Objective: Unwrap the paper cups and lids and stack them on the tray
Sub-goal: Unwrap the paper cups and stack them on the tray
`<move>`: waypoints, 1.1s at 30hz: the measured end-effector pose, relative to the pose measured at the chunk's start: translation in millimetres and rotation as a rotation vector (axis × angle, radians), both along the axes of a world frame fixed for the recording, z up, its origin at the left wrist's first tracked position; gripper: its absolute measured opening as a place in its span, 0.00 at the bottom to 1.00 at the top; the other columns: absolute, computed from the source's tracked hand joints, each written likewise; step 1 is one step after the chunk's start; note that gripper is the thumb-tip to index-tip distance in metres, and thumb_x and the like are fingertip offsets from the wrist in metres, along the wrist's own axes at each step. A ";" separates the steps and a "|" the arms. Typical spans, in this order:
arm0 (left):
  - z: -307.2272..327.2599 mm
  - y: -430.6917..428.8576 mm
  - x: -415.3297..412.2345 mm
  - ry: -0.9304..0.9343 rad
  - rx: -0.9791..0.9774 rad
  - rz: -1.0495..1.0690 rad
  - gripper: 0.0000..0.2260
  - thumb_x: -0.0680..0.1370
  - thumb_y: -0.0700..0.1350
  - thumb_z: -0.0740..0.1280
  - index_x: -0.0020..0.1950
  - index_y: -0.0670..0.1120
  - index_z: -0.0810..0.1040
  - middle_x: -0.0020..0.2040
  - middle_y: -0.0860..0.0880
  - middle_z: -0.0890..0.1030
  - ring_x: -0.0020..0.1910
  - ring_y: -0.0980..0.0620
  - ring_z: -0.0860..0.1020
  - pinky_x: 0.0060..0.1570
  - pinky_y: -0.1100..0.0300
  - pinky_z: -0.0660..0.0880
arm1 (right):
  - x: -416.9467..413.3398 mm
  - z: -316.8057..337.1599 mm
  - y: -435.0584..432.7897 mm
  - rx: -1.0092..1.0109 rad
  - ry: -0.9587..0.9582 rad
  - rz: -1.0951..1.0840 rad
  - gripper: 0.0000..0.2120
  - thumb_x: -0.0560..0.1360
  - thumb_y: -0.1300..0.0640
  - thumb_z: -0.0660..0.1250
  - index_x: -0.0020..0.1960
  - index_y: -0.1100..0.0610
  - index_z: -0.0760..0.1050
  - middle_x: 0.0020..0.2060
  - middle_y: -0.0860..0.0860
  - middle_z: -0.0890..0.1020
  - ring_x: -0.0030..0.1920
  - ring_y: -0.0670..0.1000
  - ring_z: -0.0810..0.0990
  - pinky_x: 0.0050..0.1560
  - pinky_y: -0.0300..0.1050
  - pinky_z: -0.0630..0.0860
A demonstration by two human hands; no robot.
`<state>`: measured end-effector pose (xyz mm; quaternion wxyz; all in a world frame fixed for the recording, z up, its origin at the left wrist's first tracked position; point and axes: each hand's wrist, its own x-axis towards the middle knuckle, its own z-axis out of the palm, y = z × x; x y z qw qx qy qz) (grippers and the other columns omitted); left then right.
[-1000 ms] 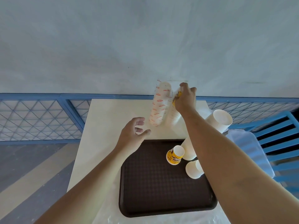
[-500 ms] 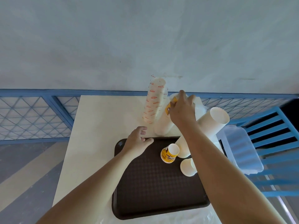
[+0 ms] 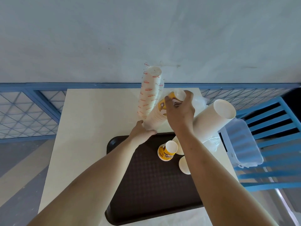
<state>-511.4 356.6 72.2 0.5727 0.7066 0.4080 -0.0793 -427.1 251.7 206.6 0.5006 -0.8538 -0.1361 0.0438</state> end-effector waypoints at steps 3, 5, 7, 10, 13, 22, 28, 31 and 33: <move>-1.7 2.8 2.5 -0.083 -0.216 0.127 0.43 0.71 0.53 0.79 0.80 0.51 0.62 0.68 0.52 0.73 0.65 0.47 0.74 0.68 0.47 0.76 | -7.0 -0.2 -5.8 0.001 -0.066 0.008 0.23 0.78 0.47 0.71 0.68 0.49 0.66 0.48 0.42 0.80 0.46 0.43 0.81 0.50 0.43 0.80; -1.8 4.4 1.5 -0.127 -0.309 0.207 0.46 0.70 0.51 0.80 0.82 0.51 0.59 0.71 0.49 0.73 0.67 0.47 0.74 0.69 0.48 0.76 | -11.6 2.4 -9.1 0.011 -0.105 0.015 0.25 0.78 0.46 0.71 0.69 0.49 0.66 0.50 0.44 0.81 0.48 0.45 0.81 0.49 0.41 0.79; -0.3 5.2 -1.3 -0.174 -0.312 0.224 0.48 0.69 0.51 0.82 0.83 0.52 0.58 0.71 0.48 0.74 0.67 0.47 0.75 0.68 0.48 0.76 | -18.8 7.4 -11.2 0.017 -0.155 0.038 0.26 0.78 0.46 0.71 0.71 0.50 0.65 0.52 0.46 0.81 0.49 0.45 0.81 0.47 0.34 0.75; 4.9 3.0 -12.1 -0.216 -0.221 0.177 0.52 0.63 0.57 0.85 0.81 0.56 0.60 0.68 0.49 0.78 0.65 0.49 0.78 0.68 0.49 0.76 | -36.4 16.9 -14.1 0.036 -0.245 0.096 0.27 0.78 0.48 0.71 0.72 0.53 0.65 0.55 0.51 0.80 0.48 0.43 0.77 0.44 0.24 0.69; 11.9 -2.3 -33.0 -0.244 -0.152 0.178 0.52 0.59 0.62 0.85 0.78 0.62 0.62 0.67 0.49 0.78 0.65 0.48 0.79 0.66 0.51 0.77 | -56.0 29.2 -19.8 0.086 -0.290 0.132 0.28 0.77 0.47 0.71 0.71 0.55 0.66 0.57 0.53 0.79 0.50 0.46 0.78 0.47 0.32 0.72; 12.4 -48.4 -141.7 -0.198 -0.194 0.082 0.44 0.60 0.62 0.85 0.73 0.61 0.71 0.63 0.58 0.82 0.62 0.56 0.81 0.64 0.47 0.80 | -124.1 39.6 -70.2 -0.016 -0.243 0.383 0.29 0.75 0.42 0.73 0.69 0.52 0.68 0.58 0.47 0.76 0.53 0.35 0.75 0.48 0.26 0.72; 37.4 -82.0 -188.8 -0.175 -0.203 0.074 0.37 0.64 0.63 0.80 0.71 0.59 0.74 0.61 0.57 0.84 0.61 0.58 0.81 0.60 0.55 0.79 | -156.2 14.1 -91.4 -0.138 -0.242 0.429 0.30 0.71 0.37 0.75 0.66 0.49 0.71 0.55 0.46 0.74 0.49 0.39 0.71 0.46 0.27 0.70; 67.8 -90.1 -204.0 -0.200 -0.192 0.076 0.26 0.73 0.56 0.78 0.69 0.62 0.76 0.60 0.58 0.84 0.61 0.61 0.81 0.60 0.55 0.79 | -165.5 11.4 -96.3 -0.177 -0.174 0.462 0.32 0.70 0.35 0.75 0.66 0.49 0.69 0.57 0.47 0.73 0.53 0.44 0.72 0.50 0.39 0.76; 94.0 -90.9 -212.3 -0.272 -0.201 0.129 0.22 0.77 0.51 0.75 0.71 0.59 0.76 0.63 0.57 0.83 0.61 0.60 0.81 0.60 0.55 0.79 | -166.0 14.8 -98.7 -0.193 -0.090 0.530 0.35 0.68 0.31 0.72 0.66 0.49 0.68 0.58 0.47 0.73 0.58 0.48 0.73 0.55 0.46 0.76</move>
